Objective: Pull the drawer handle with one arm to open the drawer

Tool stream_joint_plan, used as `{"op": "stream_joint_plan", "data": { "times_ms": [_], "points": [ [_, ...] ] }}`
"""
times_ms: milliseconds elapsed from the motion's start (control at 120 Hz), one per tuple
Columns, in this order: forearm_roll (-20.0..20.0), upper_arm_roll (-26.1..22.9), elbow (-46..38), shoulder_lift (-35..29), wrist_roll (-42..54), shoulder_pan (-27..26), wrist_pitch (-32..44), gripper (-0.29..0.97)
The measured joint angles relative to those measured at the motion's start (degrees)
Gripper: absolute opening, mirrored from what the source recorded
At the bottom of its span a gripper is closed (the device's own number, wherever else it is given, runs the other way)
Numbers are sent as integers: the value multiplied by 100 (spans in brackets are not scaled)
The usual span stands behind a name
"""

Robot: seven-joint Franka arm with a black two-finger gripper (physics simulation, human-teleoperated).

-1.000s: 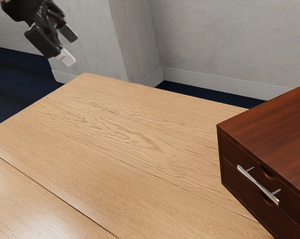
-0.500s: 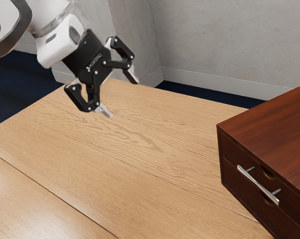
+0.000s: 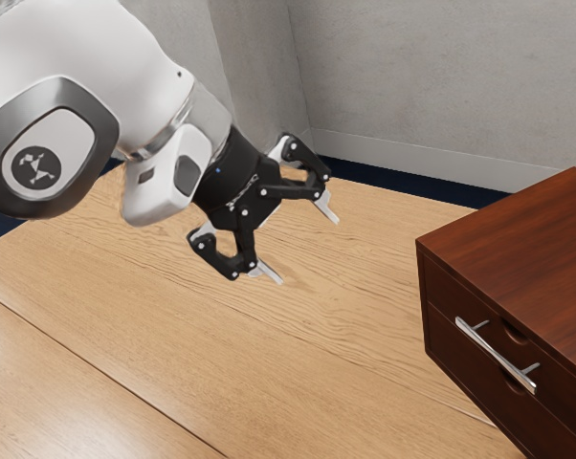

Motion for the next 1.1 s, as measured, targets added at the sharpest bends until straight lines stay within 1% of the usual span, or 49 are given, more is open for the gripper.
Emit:
{"op": "stream_joint_plan", "data": {
  "times_ms": [167, 342, 492, 575, 667, 1100],
  "points": [
    [-44, -26, -278, -4, 103, -38, 661, 51],
    [-262, -153, -601, 35, 66, -41, 1165, 46],
    [-453, -448, -804, 78, -11, -7, 1443, 44],
    [-499, -682, -1040, 22, -56, 19, 1578, 44],
    [-526, -772, -1185, 32, -110, 22, 1730, 43],
    [-555, -859, -1201, 755, -380, 18, 2379, 40]
  ]
}}
